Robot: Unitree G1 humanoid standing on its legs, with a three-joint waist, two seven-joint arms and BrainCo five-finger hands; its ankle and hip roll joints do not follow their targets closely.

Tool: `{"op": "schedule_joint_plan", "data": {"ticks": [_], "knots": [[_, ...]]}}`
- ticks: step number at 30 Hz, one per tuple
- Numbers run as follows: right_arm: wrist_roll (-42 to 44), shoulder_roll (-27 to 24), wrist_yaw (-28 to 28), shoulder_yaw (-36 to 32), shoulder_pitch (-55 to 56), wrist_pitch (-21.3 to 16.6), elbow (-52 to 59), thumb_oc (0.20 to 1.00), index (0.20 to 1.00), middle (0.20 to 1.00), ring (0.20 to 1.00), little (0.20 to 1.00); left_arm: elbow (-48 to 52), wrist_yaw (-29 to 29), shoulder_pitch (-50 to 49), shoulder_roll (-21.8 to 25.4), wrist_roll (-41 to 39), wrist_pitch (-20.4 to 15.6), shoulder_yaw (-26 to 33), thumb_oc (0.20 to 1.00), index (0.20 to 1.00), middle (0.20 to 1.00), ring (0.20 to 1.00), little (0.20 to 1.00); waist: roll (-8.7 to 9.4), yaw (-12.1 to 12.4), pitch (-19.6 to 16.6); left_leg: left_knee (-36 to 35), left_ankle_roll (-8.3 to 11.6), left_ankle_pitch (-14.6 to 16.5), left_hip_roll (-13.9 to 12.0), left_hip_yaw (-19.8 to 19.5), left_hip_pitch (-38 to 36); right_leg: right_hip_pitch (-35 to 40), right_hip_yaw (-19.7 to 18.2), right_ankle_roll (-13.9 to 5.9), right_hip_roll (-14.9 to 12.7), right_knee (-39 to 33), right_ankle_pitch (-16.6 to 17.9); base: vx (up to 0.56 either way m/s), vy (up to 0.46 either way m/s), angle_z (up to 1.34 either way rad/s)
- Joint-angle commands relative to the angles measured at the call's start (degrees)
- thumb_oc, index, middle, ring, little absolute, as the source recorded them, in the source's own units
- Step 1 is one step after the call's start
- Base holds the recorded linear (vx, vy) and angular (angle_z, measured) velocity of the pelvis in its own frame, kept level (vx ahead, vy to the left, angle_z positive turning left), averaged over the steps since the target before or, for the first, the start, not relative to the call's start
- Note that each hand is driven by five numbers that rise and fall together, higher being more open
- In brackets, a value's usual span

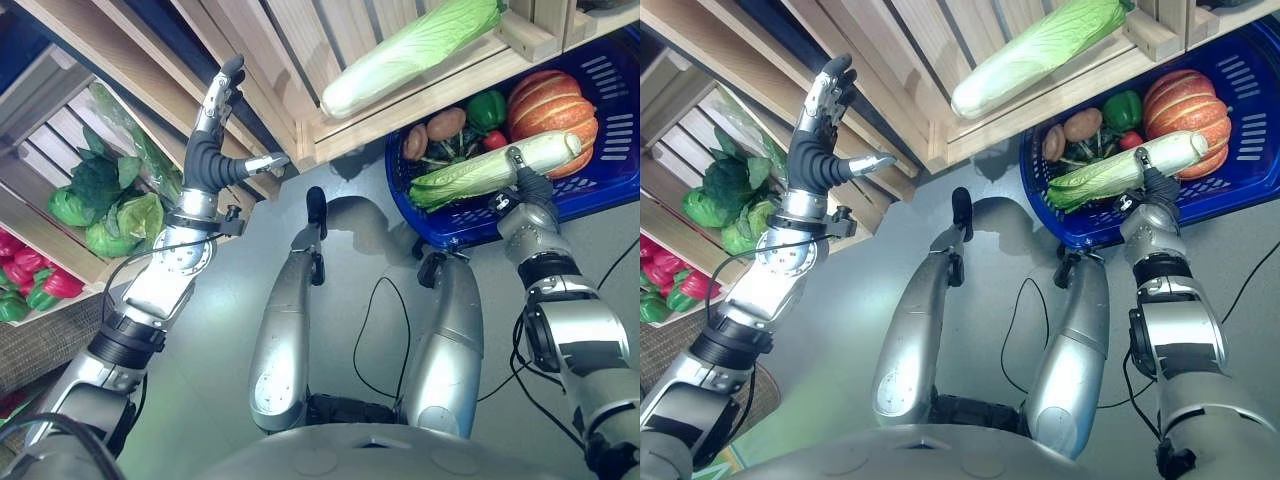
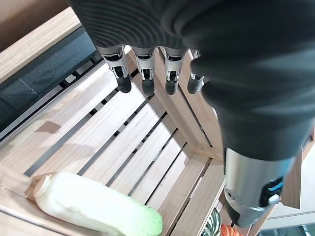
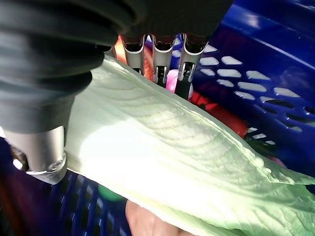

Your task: Pick up fruits and vegetables into the basket

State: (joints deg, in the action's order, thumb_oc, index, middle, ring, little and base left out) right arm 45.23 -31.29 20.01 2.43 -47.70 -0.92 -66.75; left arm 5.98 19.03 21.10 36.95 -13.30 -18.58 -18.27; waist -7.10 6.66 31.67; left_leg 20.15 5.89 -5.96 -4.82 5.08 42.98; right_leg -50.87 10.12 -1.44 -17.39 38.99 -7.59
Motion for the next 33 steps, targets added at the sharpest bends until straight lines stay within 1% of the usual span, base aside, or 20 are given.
{"op": "schedule_joint_plan", "data": {"ticks": [1, 3, 4, 5, 8, 9, 10, 12, 13, 15, 16, 17, 20, 21, 22, 25, 28, 30, 31, 33], "knots": [[1.56, -3.97, 3.14, 0.13, 1.49, 1.10, -2.23, 0.200, 0.200, 0.200, 0.200, 0.200, 4.07, 2.84, 1.44, -2.22, 5.25, -0.71, -1.21, 1.000, 1.000, 1.000, 1.000, 1.000, -6.97, -0.02, -1.88, 7.44, -5.02, 6.85, 2.87, 0.53, 3.80, -0.36, 0.31, -1.77, 2.32, -0.32, 1.75, 0.00, 0.000, 0.00], [1.10, -4.09, 4.57, 0.02, 1.12, 1.23, -2.97, 0.200, 0.200, 0.200, 0.200, 0.200, 4.10, 2.68, 1.96, -2.12, 5.04, 0.03, -1.35, 1.000, 1.000, 1.000, 1.000, 1.000, -7.01, -0.06, -1.88, 7.66, -5.07, 6.89, 2.82, 0.46, 3.93, -0.55, 0.15, -1.82, 2.36, -0.09, 1.77, 0.00, 0.000, 0.00], [0.61, -4.20, 8.04, -0.11, 0.55, 1.94, -3.26, 0.922, 0.922, 0.922, 0.922, 0.922, 4.08, 3.21, 2.52, -2.00, 5.63, 0.55, -1.65, 1.000, 1.000, 1.000, 1.000, 1.000, -7.04, -0.16, -1.88, 7.84, -5.12, 6.99, 2.76, 0.57, 4.05, -0.73, 0.02, -1.77, 2.42, 0.04, 1.75, 0.00, 0.000, 0.00], [0.66, -4.18, 8.93, -0.42, 0.45, 2.14, -3.55, 1.000, 1.000, 1.000, 1.000, 1.000, 4.00, 3.37, 2.98, -1.98, 5.99, 0.98, -2.06, 1.000, 1.000, 1.000, 1.000, 1.000, -7.02, -0.37, -1.88, 7.88, -5.09, 7.00, 2.74, 0.58, 4.03, -0.72, -0.14, -1.85, 2.55, -0.09, 1.90, 0.00, 0.000, 0.00], [-1.80, -4.08, 11.72, -0.57, -0.23, 1.90, -3.34, 1.000, 1.000, 1.000, 1.000, 1.000, 3.93, 1.86, 4.02, -1.92, 6.22, 2.78, -2.74, 1.000, 1.000, 1.000, 1.000, 1.000, -7.03, -0.72, -1.88, 8.16, -5.10, 7.16, 2.63, 0.66, 3.98, -0.80, -0.47, -1.91, 2.79, -0.08, 2.04, -0.01, 0.014, -0.01], [-5.77, -4.31, 14.09, -0.02, -0.85, -0.82, -3.15, 1.000, 1.000, 1.000, 1.000, 1.000, 4.06, -1.12, 5.14, -1.60, 5.59, 5.28, -3.73, 1.000, 1.000, 1.000, 1.000, 1.000, -7.13, -1.19, -1.88, 8.11, -4.93, 7.05, 2.45, 0.86, 3.70, -0.59, -0.73, -2.01, 2.90, -0.31, 2.25, -0.03, 0.051, -0.02], [-9.88, -4.44, 15.96, 0.85, -0.75, -2.19, -2.14, 1.000, 1.000, 1.000, 1.000, 1.000, 4.15, -0.12, 5.54, -1.40, 5.26, 5.97, -4.33, 1.000, 1.000, 1.000, 1.000, 1.000, -7.10, -1.57, -1.88, 8.01, -4.86, 6.98, 2.40, 0.98, 3.59, -0.46, -0.90, -2.04, 3.08, -0.55, 2.37, -0.03, 0.064, -0.02], [-17.21, -4.05, 18.56, 2.31, -0.17, -3.00, 1.21, 1.000, 1.000, 1.000, 1.000, 1.000, 4.00, 0.20, 6.15, -1.29, 3.26, 7.70, -5.02, 1.000, 1.000, 1.000, 1.000, 1.000, -7.09, -2.32, -1.88, 7.58, -4.76, 6.81, 2.15, 1.50, 3.19, -0.26, -1.09, -2.16, 3.22, -1.03, 2.53, -0.02, 0.087, -0.01], [-22.02, -3.74, 20.79, 3.66, 0.55, -3.02, 4.06, 1.000, 1.000, 1.000, 1.000, 1.000, 3.79, 1.53, 6.18, -1.68, 3.16, 8.35, -5.18, 1.000, 1.000, 1.000, 1.000, 1.000, -7.07, -2.92, -1.88, 7.14, -4.52, 6.55, 2.00, 1.86, 2.87, -0.12, -1.34, -2.20, 3.48, -1.56, 2.76, -0.02, 0.130, -0.04], [-27.00, -3.37, 22.89, 5.93, 2.64, -2.16, 10.36, 1.000, 1.000, 1.000, 1.000, 1.000, 3.62, 3.02, 5.75, -2.19, 3.30, 9.24, -4.99, 1.000, 1.000, 1.000, 1.000, 1.000, -6.95, -4.00, -1.88, 6.38, -4.19, 6.16, 1.74, 2.35, 2.32, 0.07, -1.92, -2.26, 3.97, -2.24, 2.94, -0.01, 0.129, -0.12], [-27.40, -3.28, 23.53, 6.60, 3.55, -1.66, 12.78, 1.000, 1.000, 1.000, 1.000, 1.000, 3.60, 3.43, 5.61, -2.33, 3.40, 9.49, -4.83, 1.000, 1.000, 1.000, 1.000, 1.000, -6.85, -4.35, -1.88, 6.09, -4.09, 6.03, 1.69, 2.51, 2.14, 0.14, -2.10, -2.26, 4.16, -2.51, 2.99, -0.01, 0.128, -0.17], [-29.33, -3.06, 24.40, 7.83, 6.19, -1.31, 18.16, 1.000, 1.000, 1.000, 1.000, 1.000, 3.55, 4.31, 5.30, -2.62, 3.56, 10.22, -4.43, 1.000, 1.000, 1.000, 1.000, 1.000, -6.58, -5.24, -1.88, 5.43, -3.83, 5.81, 1.55, 2.87, 1.70, 0.39, -2.49, -2.24, 4.62, -3.24, 3.09, -0.01, 0.115, -0.20], [-35.68, -1.88, 25.04, 8.96, 14.53, -2.33, 29.54, 1.000, 1.000, 1.000, 1.000, 1.000, 3.55, 6.48, 3.92, -3.20, 4.49, 11.75, -3.39, 1.000, 1.000, 1.000, 1.000, 1.000, -5.64, -7.59, -1.88, 4.27, -3.24, 5.54, 1.26, 3.69, 0.31, 1.40, -3.64, -2.18, 5.73, -4.88, 3.38, -0.01, 0.136, -0.27], [-37.67, -1.47, 25.31, 9.41, 17.35, -1.88, 33.64, 1.000, 1.000, 1.000, 1.000, 1.000, 3.51, 6.90, 3.55, -3.33, 4.53, 12.93, -2.80, 1.000, 1.000, 1.000, 1.000, 1.000, -5.28, -8.37, -1.88, 3.96, -3.06, 5.53, 1.13, 3.92, -0.29, 1.86, -3.99, -2.22, 5.97, -5.26, 3.40, 0.01, 0.125, -0.20], [-40.99, -0.48, 24.35, 9.74, 21.36, -2.34, 38.53, 1.000, 1.000, 1.000, 1.000, 1.000, 3.15, 7.78, 3.31, -3.50, 3.57, 14.52, -1.90, 1.000, 1.000, 1.000, 1.000, 1.000, -4.61, -9.74, -1.88, 3.40, -2.72, 5.47, 0.88, 4.42, -1.32, 2.62, -4.54, -2.33, 6.30, -6.00, 3.54, 0.01, 0.110, -0.19], [-45.10, -0.07, 22.19, 9.82, 27.43, -3.07, 46.00, 1.000, 1.000, 1.000, 1.000, 1.000, 2.67, 9.31, 3.06, -4.09, 1.79, 14.89, 0.01, 1.000, 1.000, 1.000, 1.000, 1.000, -3.56, -11.51, -1.88, 2.28, -2.43, 5.13, 0.38, 5.28, -2.81, 3.68, -5.17, -2.67, 6.61, -7.28, 3.88, 0.01, 0.086, -0.24], [-49.35, -0.70, 16.55, 10.10, 33.70, -5.57, 53.64, 1.000, 1.000, 1.000, 1.000, 1.000, 0.91, 14.11, 3.89, -4.61, 0.96, 15.61, 2.94, 1.000, 1.000, 1.000, 1.000, 1.000, -2.28, -14.01, -1.88, 0.53, -1.77, 4.30, -0.55, 6.57, -4.99, 5.15, -6.19, -3.15, 7.30, -8.95, 4.40, 0.02, 0.086, -0.21], [-50.82, -0.84, 14.63, 10.59, 35.00, -6.00, 55.83, 1.000, 1.000, 1.000, 1.000, 1.000, 0.14, 15.94, 4.51, -4.60, 0.49, 15.64, 3.96, 1.000, 1.000, 1.000, 1.000, 1.000, -1.78, -14.68, -1.88, 0.07, -1.54, 4.05, -0.81, 7.01, -5.58, 5.52, -6.52, -3.33, 7.50, -9.41, 4.58, 0.00, 0.028, -0.27], [-50.44, -1.55, 11.77, 11.30, 36.17, -6.41, 58.11, 1.000, 1.000, 1.000, 1.000, 1.000, -0.83, 18.62, 5.34, -4.89, 1.42, 15.71, 5.28, 1.000, 1.000, 1.000, 1.000, 1.000, -1.24, -15.35, -1.88, -0.55, -1.30, 3.88, -1.08, 7.48, -6.31, 6.03, -6.83, -3.48, 7.76, -10.01, 4.67, 0.00, 0.009, -0.21], [-50.12, -2.28, 8.27, 12.41, 37.69, -7.34, 60.16, 1.000, 1.000, 1.000, 1.000, 1.000, -2.52, 23.90, 6.95, -4.74, 3.39, 15.41, 7.17, 1.000, 1.000, 1.000, 1.000, 1.000, -0.26, -16.21, -1.88, -0.84, -0.93, 3.91, -1.50, 7.96, -7.21, 6.78, -7.12, -3.59, 8.01, -10.53, 4.74, 0.00, -0.002, -0.17]]}}
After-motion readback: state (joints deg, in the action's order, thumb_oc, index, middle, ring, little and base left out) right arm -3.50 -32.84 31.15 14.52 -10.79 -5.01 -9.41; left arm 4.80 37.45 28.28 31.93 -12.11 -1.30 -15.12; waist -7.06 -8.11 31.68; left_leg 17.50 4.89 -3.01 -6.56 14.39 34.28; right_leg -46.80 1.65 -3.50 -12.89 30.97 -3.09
